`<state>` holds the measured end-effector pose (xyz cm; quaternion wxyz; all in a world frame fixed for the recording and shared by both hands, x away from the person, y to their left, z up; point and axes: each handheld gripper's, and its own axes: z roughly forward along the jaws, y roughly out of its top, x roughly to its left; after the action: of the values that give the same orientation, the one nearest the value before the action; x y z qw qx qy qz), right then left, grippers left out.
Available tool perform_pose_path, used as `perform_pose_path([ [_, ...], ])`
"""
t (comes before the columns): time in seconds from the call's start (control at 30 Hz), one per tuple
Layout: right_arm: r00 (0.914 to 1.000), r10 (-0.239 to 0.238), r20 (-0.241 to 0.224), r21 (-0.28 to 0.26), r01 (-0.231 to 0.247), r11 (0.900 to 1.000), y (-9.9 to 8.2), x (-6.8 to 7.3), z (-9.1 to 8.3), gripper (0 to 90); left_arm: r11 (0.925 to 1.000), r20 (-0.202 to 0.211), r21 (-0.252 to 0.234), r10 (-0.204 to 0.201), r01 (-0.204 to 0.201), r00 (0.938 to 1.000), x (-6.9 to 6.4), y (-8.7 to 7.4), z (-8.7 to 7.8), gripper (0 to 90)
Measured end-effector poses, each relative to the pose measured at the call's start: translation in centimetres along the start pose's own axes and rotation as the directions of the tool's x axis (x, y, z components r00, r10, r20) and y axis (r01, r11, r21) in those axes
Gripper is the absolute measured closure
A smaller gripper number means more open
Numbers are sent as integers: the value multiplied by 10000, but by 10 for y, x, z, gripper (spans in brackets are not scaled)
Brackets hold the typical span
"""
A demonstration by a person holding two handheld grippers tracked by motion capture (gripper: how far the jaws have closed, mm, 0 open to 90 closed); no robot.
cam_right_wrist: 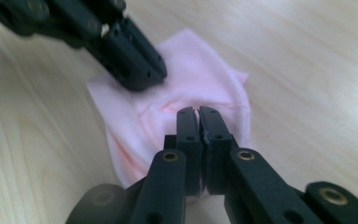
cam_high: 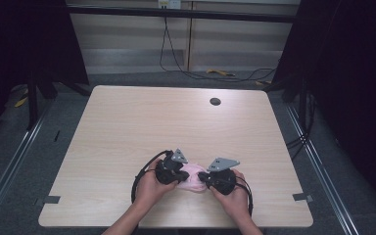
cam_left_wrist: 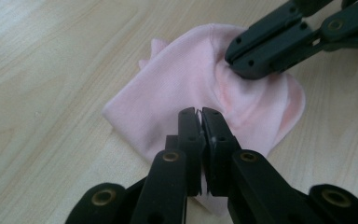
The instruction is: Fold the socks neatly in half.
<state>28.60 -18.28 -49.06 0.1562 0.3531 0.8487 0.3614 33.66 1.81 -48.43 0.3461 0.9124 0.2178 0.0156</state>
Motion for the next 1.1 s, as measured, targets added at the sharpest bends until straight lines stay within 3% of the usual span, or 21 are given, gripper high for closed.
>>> perform_pose_path([
  [0.03,10000,3,-50,10,-3,10000,-2,0,0,881,9996,-22,145,238,-238,9997,1,0,-1,874],
  [0.13,9999,28,-111,-54,-29,10000,-6,-2,-2,882,9998,-12,106,182,-182,9998,1,0,-1,880],
  [0.2,9997,192,-168,-176,-195,9997,-9,-3,-3,881,9998,25,-165,-149,149,9999,1,0,-1,857],
  [0.27,9996,180,-204,-181,-184,9997,-8,-4,-2,880,9988,-80,-443,-209,205,9997,3,3,-4,857],
  [0.37,9997,166,-198,-129,-169,9998,-7,-4,-2,881,9960,113,-839,-307,315,9995,10,10,-5,863],
  [0.4,9996,170,-210,-135,-173,9998,-7,-4,-2,880,9957,-39,-892,-273,269,9996,14,11,-4,863],
  [0.43,9997,147,-203,-167,-150,9997,-7,-4,-1,880,9980,-235,-607,-206,192,9995,17,12,-2,863],
  [0.5,9998,110,-192,-202,-114,9997,-8,-5,-1,878,9984,-318,-398,-418,405,9986,20,11,4,877],
  [0.53,9997,144,-194,-227,-148,9996,-8,-5,-1,878,9994,-353,-219,-281,273,9990,21,10,5,887],
  [0.63,9993,300,-214,-327,-307,9990,-8,-7,1,867,9993,-510,-267,-283,270,9983,20,9,3,888],
  [0.77,9982,464,-384,-593,-486,9971,-5,-9,0,760,9977,-600,-544,-432,399,9973,20,9,-6,748],
  [0.97,9980,488,-405,-687,-515,9963,-2,-10,-3,623,9959,-692,-718,-592,542,9958,27,5,-17,633],
  [1.1,9970,573,-517,-760,-611,9952,1,-11,-4,467,9934,-748,-951,-708,635,9947,31,0,-22,441],
])
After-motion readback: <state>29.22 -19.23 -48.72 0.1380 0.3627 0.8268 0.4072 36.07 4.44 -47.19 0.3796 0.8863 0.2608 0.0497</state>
